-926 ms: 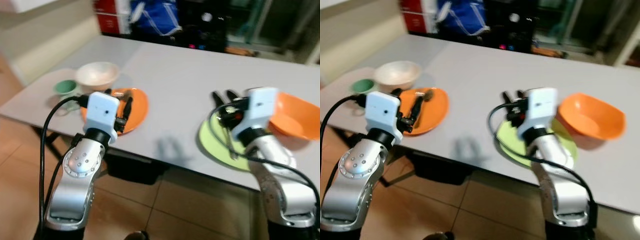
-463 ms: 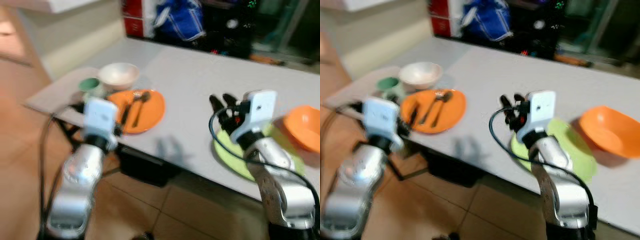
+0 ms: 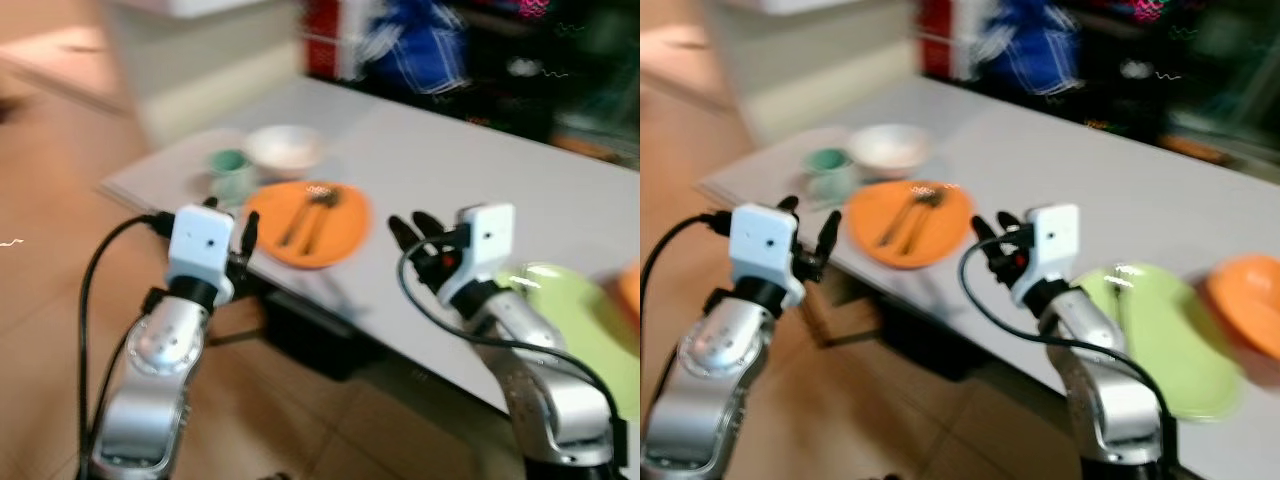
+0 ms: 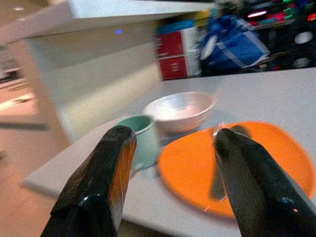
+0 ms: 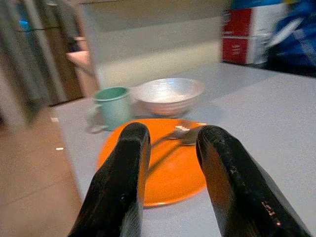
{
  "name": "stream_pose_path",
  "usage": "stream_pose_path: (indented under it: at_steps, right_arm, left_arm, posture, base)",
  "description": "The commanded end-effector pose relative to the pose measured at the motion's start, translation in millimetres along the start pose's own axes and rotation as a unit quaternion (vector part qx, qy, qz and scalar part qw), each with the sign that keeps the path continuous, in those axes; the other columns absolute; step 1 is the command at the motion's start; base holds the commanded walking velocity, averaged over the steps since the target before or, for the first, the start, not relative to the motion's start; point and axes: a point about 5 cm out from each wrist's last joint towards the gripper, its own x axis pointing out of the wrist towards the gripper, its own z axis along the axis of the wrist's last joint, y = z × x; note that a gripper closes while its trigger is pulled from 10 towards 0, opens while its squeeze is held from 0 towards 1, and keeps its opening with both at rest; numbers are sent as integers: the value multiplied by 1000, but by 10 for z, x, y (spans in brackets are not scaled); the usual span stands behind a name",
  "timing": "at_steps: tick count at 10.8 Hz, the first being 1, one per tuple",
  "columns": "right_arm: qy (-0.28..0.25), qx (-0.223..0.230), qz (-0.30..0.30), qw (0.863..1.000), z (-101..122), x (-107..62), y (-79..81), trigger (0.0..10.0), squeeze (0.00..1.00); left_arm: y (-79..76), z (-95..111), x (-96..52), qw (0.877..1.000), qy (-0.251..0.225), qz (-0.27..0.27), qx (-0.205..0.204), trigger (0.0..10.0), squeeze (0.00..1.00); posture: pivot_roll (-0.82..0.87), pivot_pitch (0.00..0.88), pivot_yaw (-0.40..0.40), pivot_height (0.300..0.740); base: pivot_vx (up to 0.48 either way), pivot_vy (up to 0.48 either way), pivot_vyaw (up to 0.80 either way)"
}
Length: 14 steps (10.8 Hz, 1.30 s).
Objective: Setting the table
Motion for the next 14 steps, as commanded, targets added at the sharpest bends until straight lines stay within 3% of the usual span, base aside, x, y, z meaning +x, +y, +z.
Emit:
stream_pose_path:
  at_steps: [1,6,14]
  right_arm:
    - [-3,6,3,1000,5,0,4,10000,0]
    - [-11,15,37,999,23,16,52,10000,0]
    - [-18,13,70,997,31,27,157,10000,0]
  left_arm:
    - [43,30,-15,1000,-9,12,11,10000,0]
    - [60,169,22,999,-51,8,0,10000,0]
    - [91,146,14,999,-50,7,-14,10000,0]
  posture:
    - [-19,0,-24,740]
    - [-5,0,-23,740]
    - [-1,0,-18,740]
  base:
    - [0,0,800]
    - [0,0,800]
    - [375,0,800]
